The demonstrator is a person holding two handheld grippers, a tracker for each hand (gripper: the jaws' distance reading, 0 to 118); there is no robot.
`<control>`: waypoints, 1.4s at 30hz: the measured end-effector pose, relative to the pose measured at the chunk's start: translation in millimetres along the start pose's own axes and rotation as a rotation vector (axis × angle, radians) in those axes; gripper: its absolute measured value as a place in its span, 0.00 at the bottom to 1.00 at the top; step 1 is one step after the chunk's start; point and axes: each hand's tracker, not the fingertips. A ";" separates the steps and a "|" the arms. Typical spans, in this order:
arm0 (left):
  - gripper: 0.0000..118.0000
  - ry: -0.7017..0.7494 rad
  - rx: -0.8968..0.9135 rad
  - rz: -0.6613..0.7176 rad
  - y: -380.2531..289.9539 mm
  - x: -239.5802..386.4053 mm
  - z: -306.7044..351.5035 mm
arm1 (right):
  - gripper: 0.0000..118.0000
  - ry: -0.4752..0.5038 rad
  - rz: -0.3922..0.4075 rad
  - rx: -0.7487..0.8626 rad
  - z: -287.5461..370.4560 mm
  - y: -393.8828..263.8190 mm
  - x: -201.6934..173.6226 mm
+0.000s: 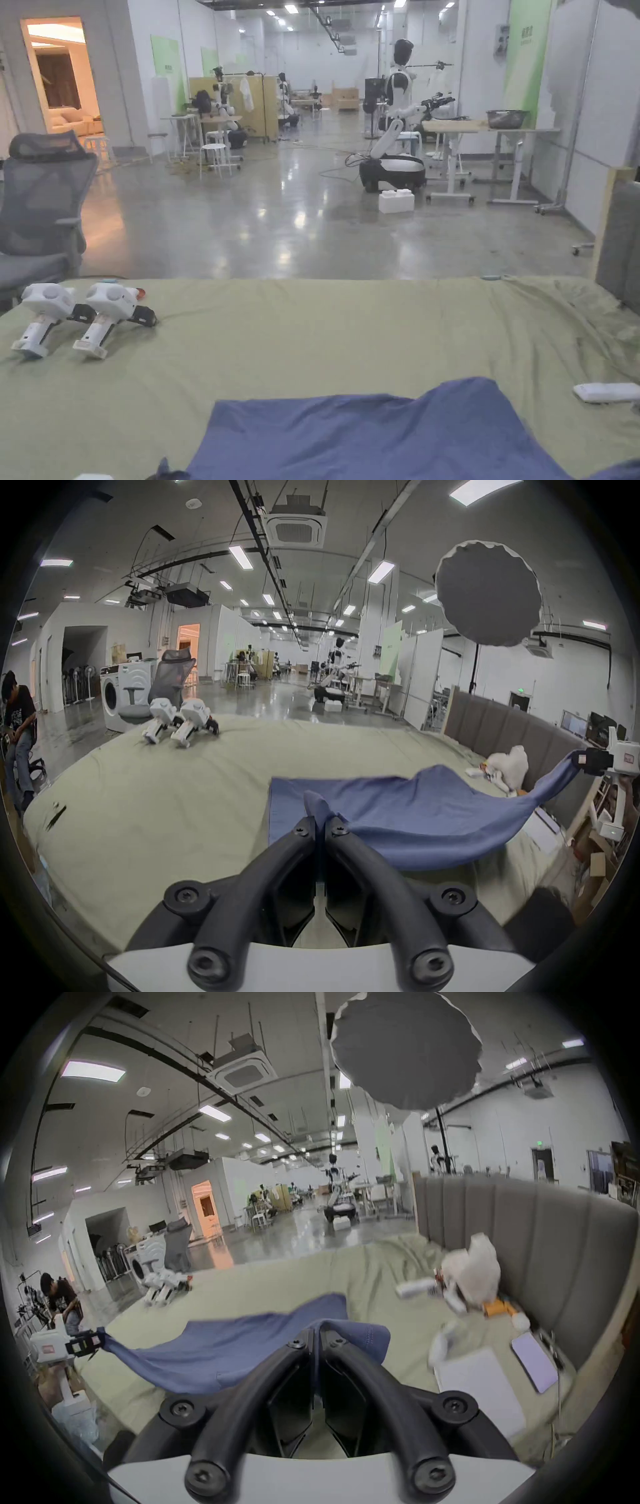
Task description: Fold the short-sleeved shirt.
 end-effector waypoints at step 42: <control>0.75 0.129 0.084 -0.016 22.6 76.2 91.9 | 0.58 -0.039 0.011 0.075 35.6 -49.0 -51.6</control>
